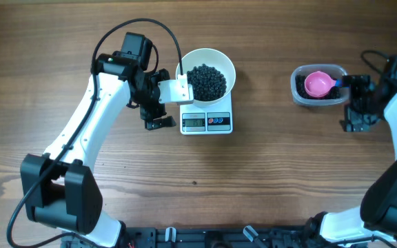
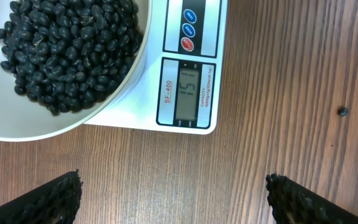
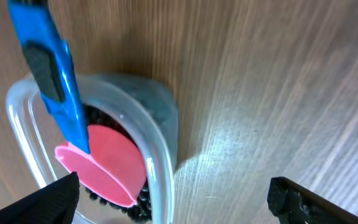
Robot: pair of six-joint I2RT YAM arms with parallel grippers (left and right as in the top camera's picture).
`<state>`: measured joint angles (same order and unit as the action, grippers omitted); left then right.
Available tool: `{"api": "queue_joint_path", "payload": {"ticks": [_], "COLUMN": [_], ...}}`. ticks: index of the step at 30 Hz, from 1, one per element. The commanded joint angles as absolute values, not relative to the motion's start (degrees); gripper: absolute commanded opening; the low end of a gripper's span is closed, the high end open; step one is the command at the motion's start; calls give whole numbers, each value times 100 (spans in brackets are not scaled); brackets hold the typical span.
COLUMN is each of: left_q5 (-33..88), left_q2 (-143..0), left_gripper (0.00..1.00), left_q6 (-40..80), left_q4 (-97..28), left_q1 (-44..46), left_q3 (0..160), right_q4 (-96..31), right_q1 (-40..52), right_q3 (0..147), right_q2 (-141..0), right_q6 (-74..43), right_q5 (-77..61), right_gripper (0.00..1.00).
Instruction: Scoop item into bowl and weigh 150g on scale
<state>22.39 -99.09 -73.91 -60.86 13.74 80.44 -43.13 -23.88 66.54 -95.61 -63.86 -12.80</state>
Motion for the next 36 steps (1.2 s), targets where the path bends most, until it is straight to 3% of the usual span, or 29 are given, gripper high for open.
{"api": "queue_joint_path", "payload": {"ticks": [1,36], "left_q5": [2309,2309], "left_q2": [-9837,-9837], "left_gripper": [100,100], "left_q6": [-7478,-7478], "left_q4": [-6088,-6088], "left_q1": [1337,1337], "left_q3": [8044,8044], "right_q4": [-4348,-4335], "right_q1": [-2611,-2698], "right_q3": [6674,6672], "right_q2": [-9122,-9052], "right_q6": [-5968,-6014], "right_q5": [-1157,-1160], "right_gripper": [100,100]}}
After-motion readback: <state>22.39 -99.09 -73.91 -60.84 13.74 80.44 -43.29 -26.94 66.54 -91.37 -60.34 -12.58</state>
